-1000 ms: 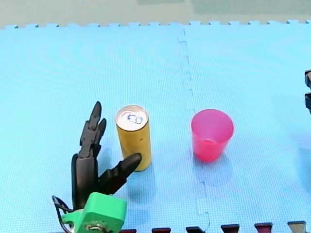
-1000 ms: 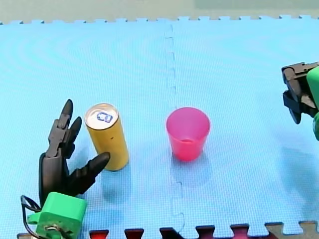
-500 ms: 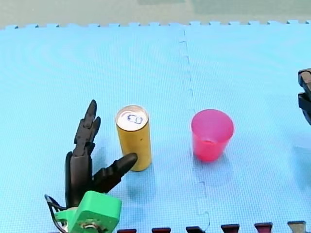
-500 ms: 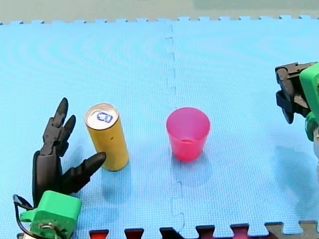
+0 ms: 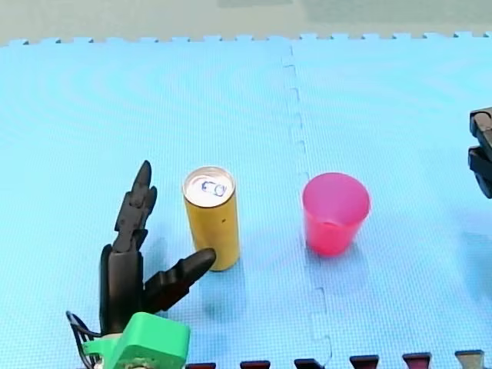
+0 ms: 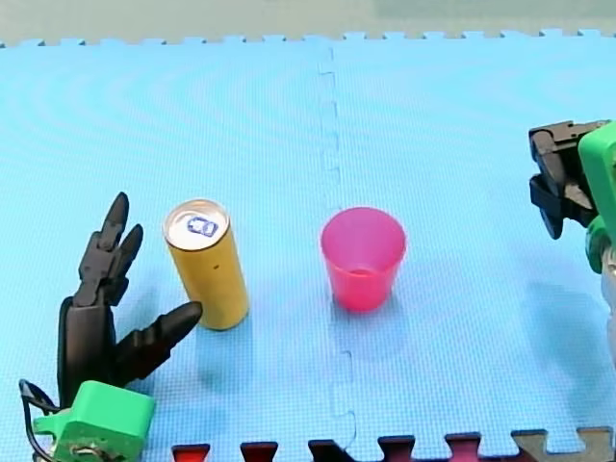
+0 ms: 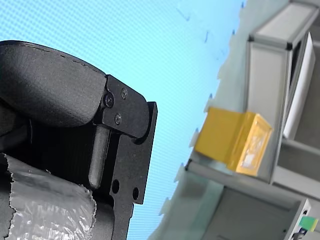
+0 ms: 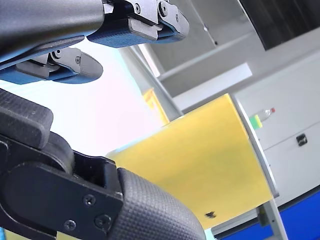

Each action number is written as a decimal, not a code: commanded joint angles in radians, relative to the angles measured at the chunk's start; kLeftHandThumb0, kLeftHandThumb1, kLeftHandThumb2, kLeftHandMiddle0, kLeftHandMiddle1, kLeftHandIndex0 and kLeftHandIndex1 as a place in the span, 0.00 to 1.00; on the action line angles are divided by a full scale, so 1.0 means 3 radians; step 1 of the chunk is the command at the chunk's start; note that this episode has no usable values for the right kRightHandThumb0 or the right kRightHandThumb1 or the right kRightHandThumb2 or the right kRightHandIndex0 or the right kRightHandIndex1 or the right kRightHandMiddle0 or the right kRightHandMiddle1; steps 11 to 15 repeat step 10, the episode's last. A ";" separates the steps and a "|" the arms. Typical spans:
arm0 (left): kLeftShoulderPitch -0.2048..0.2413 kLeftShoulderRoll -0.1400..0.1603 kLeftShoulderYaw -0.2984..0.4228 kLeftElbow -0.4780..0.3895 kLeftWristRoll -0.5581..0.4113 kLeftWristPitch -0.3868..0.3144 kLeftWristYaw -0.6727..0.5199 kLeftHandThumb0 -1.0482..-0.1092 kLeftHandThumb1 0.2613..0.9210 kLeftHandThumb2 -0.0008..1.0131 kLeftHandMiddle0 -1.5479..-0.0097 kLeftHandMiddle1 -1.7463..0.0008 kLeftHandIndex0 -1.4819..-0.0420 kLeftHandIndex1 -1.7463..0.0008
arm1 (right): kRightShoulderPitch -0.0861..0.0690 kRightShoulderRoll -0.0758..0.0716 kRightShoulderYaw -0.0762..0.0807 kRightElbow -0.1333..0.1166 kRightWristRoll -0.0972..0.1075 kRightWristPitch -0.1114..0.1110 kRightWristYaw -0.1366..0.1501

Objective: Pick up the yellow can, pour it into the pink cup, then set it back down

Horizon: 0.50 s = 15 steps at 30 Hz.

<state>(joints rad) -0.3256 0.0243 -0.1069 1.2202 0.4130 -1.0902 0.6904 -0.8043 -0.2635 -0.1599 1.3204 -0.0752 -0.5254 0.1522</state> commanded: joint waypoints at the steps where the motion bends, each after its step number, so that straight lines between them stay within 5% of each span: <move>1: 0.0030 0.0025 -0.0018 -0.0018 0.0013 -0.0020 0.0010 0.00 0.84 0.00 0.73 1.00 0.86 1.00 | -0.0003 -0.0012 -0.0003 -0.0010 0.0006 -0.0004 0.0009; 15: 0.0126 0.0038 -0.0007 -0.0092 -0.0153 0.0023 -0.0448 0.00 0.83 0.00 0.76 1.00 0.86 1.00 | -0.0011 -0.0021 0.0006 -0.0007 -0.0001 0.0012 0.0021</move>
